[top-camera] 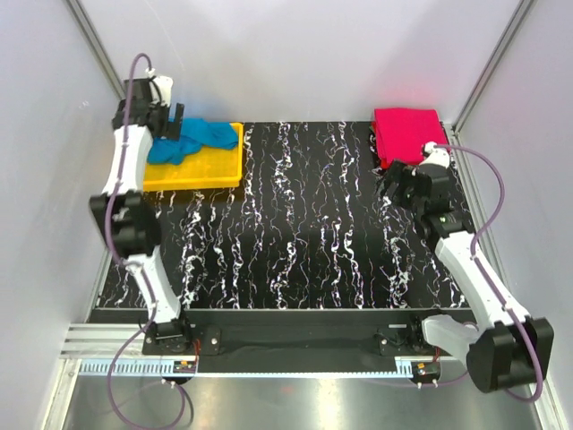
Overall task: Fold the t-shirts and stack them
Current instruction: Grab the tshirt from the pile
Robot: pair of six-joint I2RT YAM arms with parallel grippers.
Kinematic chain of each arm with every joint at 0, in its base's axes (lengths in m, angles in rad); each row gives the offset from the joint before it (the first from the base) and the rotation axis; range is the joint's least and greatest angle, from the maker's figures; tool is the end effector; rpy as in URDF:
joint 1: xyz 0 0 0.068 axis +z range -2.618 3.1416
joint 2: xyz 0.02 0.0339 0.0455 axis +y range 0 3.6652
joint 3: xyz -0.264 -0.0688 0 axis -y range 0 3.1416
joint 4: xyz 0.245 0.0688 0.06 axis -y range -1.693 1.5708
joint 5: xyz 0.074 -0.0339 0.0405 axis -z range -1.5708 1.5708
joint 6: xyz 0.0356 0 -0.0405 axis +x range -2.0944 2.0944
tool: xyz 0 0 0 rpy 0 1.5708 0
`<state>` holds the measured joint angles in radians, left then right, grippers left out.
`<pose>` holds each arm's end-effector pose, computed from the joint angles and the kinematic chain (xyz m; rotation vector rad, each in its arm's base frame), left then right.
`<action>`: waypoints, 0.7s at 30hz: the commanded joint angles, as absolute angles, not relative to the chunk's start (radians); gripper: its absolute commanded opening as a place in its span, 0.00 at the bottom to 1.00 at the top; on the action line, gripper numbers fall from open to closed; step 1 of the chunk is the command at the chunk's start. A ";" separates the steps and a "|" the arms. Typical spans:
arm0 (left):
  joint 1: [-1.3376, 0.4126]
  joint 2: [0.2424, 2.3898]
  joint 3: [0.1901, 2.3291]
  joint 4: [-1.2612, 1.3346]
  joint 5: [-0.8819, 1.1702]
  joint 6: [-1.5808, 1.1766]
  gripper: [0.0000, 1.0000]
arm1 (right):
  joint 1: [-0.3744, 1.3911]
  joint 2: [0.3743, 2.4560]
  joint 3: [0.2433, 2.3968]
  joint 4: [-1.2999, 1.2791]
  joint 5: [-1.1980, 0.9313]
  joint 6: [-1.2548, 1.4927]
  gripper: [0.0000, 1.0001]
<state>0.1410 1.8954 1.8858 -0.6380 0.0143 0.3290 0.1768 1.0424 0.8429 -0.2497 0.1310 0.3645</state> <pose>0.4329 0.0609 0.3552 0.2171 2.2186 0.2427 0.2345 0.0372 0.3043 0.2722 2.0039 0.2116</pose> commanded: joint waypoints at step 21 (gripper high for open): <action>0.115 2.574 2.415 -0.653 -0.255 0.574 0.64 | 0.186 1.292 1.035 -0.216 0.152 0.336 1.00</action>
<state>0.1131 2.5626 2.3844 -0.6601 -0.2398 0.5343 0.1776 1.3083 1.0039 -0.2295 0.1307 0.3534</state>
